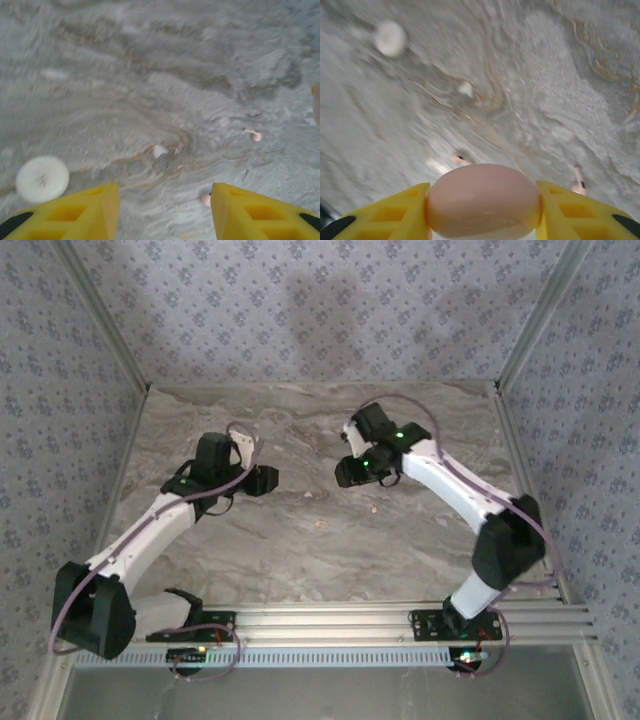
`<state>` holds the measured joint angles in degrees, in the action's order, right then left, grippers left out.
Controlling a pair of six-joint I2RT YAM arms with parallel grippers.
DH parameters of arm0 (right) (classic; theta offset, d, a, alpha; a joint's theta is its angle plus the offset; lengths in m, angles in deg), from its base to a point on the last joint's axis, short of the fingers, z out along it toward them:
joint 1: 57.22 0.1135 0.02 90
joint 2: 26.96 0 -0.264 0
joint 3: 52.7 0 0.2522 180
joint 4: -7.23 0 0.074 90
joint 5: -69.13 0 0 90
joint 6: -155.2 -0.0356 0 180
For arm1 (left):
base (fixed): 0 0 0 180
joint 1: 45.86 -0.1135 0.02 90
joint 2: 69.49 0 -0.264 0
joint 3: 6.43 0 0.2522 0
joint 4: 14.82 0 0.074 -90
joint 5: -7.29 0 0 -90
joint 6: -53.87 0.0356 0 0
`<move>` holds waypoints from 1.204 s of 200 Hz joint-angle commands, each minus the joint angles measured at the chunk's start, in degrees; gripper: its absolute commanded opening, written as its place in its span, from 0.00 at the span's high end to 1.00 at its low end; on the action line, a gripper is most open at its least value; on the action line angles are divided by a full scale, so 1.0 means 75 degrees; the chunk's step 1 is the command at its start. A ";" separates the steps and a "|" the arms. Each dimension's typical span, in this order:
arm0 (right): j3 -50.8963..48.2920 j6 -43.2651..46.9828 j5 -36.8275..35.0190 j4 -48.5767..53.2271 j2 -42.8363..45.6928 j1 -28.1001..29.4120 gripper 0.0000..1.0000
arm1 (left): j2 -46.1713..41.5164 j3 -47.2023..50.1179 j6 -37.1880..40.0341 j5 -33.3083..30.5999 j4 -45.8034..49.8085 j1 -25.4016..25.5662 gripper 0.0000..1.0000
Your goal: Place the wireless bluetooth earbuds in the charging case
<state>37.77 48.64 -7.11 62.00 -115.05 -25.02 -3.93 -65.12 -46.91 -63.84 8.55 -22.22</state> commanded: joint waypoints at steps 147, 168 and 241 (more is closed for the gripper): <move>-0.1933 -0.4053 0.2044 -0.6152 0.1281 0.0865 0.56 | -0.0767 0.1959 0.1700 0.0256 -0.6270 0.1582 0.48; -0.1932 -0.4052 0.2073 -0.6171 0.1274 0.0938 0.56 | -0.0703 0.1935 0.1588 -0.0009 -0.6396 0.1663 0.48; -0.1880 -0.3994 0.2139 -0.6126 0.1268 0.1099 0.56 | -0.0497 0.1793 0.1229 -0.0278 -0.6554 0.1695 0.52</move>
<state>23.43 19.05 7.71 17.46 -106.44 -17.28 -8.17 -50.43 -36.31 -65.63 -37.74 -10.05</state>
